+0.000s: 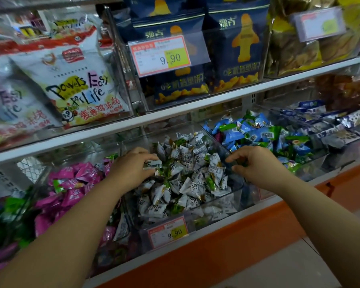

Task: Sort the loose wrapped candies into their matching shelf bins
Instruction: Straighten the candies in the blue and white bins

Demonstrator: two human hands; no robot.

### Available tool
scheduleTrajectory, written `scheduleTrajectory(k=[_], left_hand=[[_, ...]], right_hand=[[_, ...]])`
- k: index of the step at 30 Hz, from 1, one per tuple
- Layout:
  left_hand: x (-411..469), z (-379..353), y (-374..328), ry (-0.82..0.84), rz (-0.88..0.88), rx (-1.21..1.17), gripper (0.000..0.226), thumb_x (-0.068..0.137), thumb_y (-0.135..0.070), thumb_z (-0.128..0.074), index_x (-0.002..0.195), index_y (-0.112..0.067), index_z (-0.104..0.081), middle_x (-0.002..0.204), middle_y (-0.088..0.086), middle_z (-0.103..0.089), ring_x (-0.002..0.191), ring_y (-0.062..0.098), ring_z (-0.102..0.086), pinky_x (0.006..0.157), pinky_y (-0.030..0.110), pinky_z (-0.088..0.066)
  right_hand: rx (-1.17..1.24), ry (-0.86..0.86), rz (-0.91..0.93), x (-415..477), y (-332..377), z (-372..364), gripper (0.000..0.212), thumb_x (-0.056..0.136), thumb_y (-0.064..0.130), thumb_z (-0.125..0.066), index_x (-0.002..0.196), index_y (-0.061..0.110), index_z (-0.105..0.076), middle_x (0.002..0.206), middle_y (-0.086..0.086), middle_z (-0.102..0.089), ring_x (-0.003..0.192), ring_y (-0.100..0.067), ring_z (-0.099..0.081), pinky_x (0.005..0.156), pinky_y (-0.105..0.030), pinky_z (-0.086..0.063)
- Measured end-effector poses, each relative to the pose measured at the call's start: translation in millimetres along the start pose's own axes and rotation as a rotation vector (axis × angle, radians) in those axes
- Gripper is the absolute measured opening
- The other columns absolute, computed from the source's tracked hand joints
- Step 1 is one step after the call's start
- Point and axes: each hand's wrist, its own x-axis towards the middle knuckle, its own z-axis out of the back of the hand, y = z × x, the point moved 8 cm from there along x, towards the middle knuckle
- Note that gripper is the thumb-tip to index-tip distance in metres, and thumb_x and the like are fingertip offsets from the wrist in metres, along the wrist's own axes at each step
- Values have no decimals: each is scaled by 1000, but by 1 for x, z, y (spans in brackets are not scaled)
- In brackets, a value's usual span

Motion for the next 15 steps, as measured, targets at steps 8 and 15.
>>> scheduleTrajectory(k=[8, 15], left_hand=[[11, 1, -97, 62, -314, -335, 37, 92, -30, -59, 128, -35, -53, 144, -10, -40, 131, 9, -37, 99, 23, -27], [33, -66, -139, 332, -392, 98, 66, 81, -54, -65, 139, -43, -38, 158, -7, -5, 144, 19, 5, 115, 53, -8]], right_hand=[[60, 16, -6, 2, -2, 5, 23, 87, 14, -67, 109, 18, -68, 106, -8, -67, 94, -22, -63, 87, -40, -53], [142, 27, 3, 1, -10, 5, 23, 86, 16, -68, 108, 22, -68, 109, -2, -65, 98, -13, -61, 87, -32, -52]])
